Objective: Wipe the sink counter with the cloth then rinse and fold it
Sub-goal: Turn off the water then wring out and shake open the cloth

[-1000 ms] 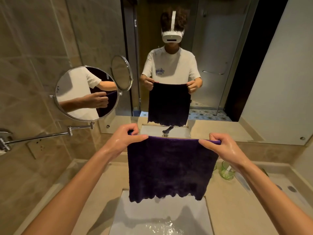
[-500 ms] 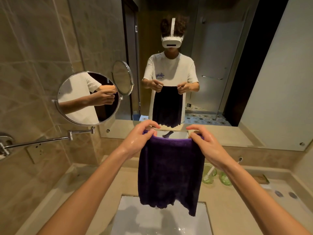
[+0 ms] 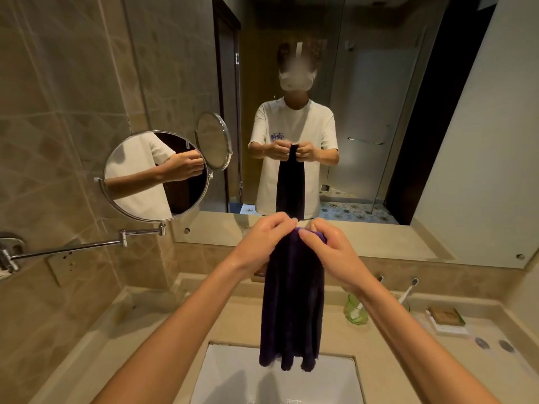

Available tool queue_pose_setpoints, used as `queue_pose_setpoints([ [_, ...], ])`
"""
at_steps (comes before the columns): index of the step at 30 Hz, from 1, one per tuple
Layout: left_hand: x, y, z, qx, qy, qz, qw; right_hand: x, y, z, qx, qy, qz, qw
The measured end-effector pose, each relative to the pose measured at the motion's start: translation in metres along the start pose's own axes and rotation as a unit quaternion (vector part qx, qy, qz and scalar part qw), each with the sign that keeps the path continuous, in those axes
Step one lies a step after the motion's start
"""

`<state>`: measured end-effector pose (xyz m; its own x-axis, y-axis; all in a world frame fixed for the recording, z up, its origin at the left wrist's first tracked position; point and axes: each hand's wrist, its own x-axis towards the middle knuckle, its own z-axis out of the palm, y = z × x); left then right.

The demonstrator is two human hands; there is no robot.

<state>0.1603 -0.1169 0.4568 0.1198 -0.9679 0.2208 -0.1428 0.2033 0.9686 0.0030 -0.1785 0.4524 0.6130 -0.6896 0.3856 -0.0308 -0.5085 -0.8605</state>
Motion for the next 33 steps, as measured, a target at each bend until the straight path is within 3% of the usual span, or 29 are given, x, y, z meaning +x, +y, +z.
queue_pose_setpoints([
  [4,0.011,0.015,0.03,-0.239,0.057,-0.047,0.968,0.008,-0.008,0.027,0.115,0.081,0.02,0.99],
  [9,0.007,0.027,0.024,-0.302,0.007,-0.071,0.951,0.011,0.001,0.042,0.084,0.089,-0.032,0.992],
  [15,-0.002,0.025,-0.014,-0.294,-0.063,-0.086,0.95,0.012,0.008,0.034,0.099,0.05,-0.016,0.994],
  [19,-0.006,0.006,-0.022,-0.176,0.064,-0.013,0.982,0.015,0.008,0.044,0.034,0.047,-0.006,0.998],
  [23,-0.018,-0.034,-0.012,-0.114,0.15,0.054,0.981,0.018,0.008,0.056,0.034,0.085,0.021,0.996],
  [24,-0.022,-0.045,-0.009,-0.146,0.132,0.048,0.979,0.018,0.007,0.057,0.046,0.101,0.026,0.994],
  [26,-0.029,-0.07,-0.002,-0.22,0.018,0.003,0.975,0.019,0.004,0.058,0.087,0.117,0.036,0.989],
  [28,-0.037,-0.087,0.011,-0.181,-0.07,-0.053,0.979,0.02,-0.001,0.057,0.116,0.109,0.05,0.986],
  [30,-0.039,-0.1,0.025,-0.087,-0.03,-0.096,0.991,0.022,-0.005,0.057,0.152,0.094,0.066,0.982],
  [33,-0.036,-0.116,0.037,-0.073,0.037,-0.136,0.987,0.026,-0.006,0.057,0.181,0.099,0.069,0.976],
])
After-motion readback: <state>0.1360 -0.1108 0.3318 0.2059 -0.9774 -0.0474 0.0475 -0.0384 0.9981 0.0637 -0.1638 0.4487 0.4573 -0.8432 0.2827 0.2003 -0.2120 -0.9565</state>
